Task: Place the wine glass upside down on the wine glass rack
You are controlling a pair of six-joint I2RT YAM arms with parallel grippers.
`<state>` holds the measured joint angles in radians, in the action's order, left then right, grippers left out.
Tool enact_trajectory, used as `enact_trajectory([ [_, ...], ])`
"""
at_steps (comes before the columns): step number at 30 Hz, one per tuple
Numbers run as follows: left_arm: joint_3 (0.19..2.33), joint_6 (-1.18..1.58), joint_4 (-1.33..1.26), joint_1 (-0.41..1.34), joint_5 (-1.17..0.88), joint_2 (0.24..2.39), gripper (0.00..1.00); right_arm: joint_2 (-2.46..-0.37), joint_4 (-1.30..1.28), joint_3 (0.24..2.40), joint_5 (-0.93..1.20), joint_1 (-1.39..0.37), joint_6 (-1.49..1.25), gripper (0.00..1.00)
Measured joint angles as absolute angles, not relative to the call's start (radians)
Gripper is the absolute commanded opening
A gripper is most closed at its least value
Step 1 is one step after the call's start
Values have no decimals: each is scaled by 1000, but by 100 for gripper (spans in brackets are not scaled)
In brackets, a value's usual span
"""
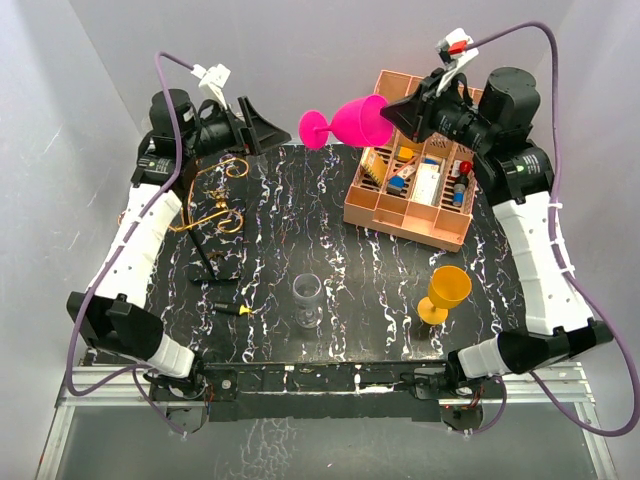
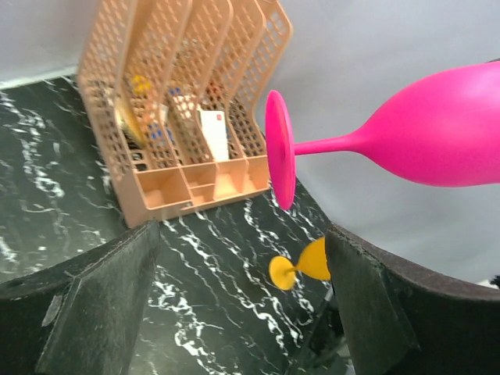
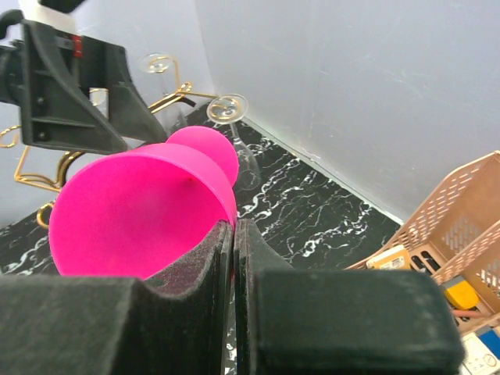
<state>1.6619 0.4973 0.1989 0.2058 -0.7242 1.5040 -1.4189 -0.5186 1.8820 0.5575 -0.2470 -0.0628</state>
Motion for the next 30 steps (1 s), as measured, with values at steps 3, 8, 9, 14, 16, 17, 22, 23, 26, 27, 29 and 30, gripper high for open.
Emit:
enact_trajectory([
  [3,1617,560,131,226,-762,1503,82,-1390,-494,1850,607,-232,-90,8],
  [8,1581,615,74,255,-797,1503,81,-1365,-461,1806,674,-226,-116,8],
  [9,1581,620,65,261,-799,1503,80,-1363,-459,1799,683,-226,-119,8],
  [14,1581,626,49,286,-799,1503,67,-1363,-451,1787,707,-226,-125,8],
  [16,1581,629,48,293,-798,1503,62,-1362,-450,1787,707,-226,-125,8],
  [17,1581,628,48,297,-797,1503,59,-1362,-448,1787,707,-226,-122,8],
  [22,1582,612,60,310,-789,1503,49,-1362,-448,1785,703,-226,-106,8],
  [23,1582,608,62,312,-787,1503,47,-1362,-448,1785,702,-226,-104,8],
  [26,1583,597,70,316,-781,1505,39,-1362,-451,1784,701,-226,-96,8],
  [27,1584,594,70,317,-781,1506,37,-1362,-451,1784,701,-226,-93,8],
  [29,1589,589,73,318,-778,1511,30,-1362,-451,1784,701,-226,-86,8],
  [30,1591,586,75,319,-777,1515,28,-1362,-451,1783,701,-226,-83,8],
])
